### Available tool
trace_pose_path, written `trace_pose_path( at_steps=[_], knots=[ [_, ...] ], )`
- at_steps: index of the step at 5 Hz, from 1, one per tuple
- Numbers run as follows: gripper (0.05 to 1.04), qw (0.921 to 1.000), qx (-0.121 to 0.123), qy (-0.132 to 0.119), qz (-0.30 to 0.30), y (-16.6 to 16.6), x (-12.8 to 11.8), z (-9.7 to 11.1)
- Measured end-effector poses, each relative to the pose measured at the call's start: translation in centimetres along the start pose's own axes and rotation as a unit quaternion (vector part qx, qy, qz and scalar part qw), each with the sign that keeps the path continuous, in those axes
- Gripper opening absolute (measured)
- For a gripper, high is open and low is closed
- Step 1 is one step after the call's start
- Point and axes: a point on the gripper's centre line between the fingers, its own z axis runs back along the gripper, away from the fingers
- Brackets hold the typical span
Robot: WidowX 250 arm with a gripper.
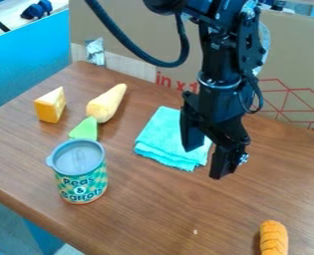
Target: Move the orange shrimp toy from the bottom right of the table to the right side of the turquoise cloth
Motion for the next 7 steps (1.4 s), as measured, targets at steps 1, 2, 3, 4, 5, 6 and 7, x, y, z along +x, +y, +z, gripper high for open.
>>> trace_pose_path(
  at_steps=[1,2,3,4,5,6,7],
  knots=[
    [1.001,0.9999,-0.002,0.015,0.003,-0.1,-0.3,-0.9],
    [1.001,0.9989,0.001,0.024,0.039,-1.1,0.4,-1.4],
    [1.001,0.9989,-0.001,0.034,0.033,-2.9,1.3,-2.3],
    [1.001,0.999,0.014,-0.001,0.043,-4.3,2.4,-2.5],
    [1.001,0.9991,-0.003,-0.023,0.036,-5.7,3.2,-3.1],
    [1.001,0.9991,-0.018,-0.023,0.031,-6.7,3.5,-3.9],
    [1.001,0.9982,-0.044,-0.038,0.016,-7.9,4.2,-3.9]
  ],
)
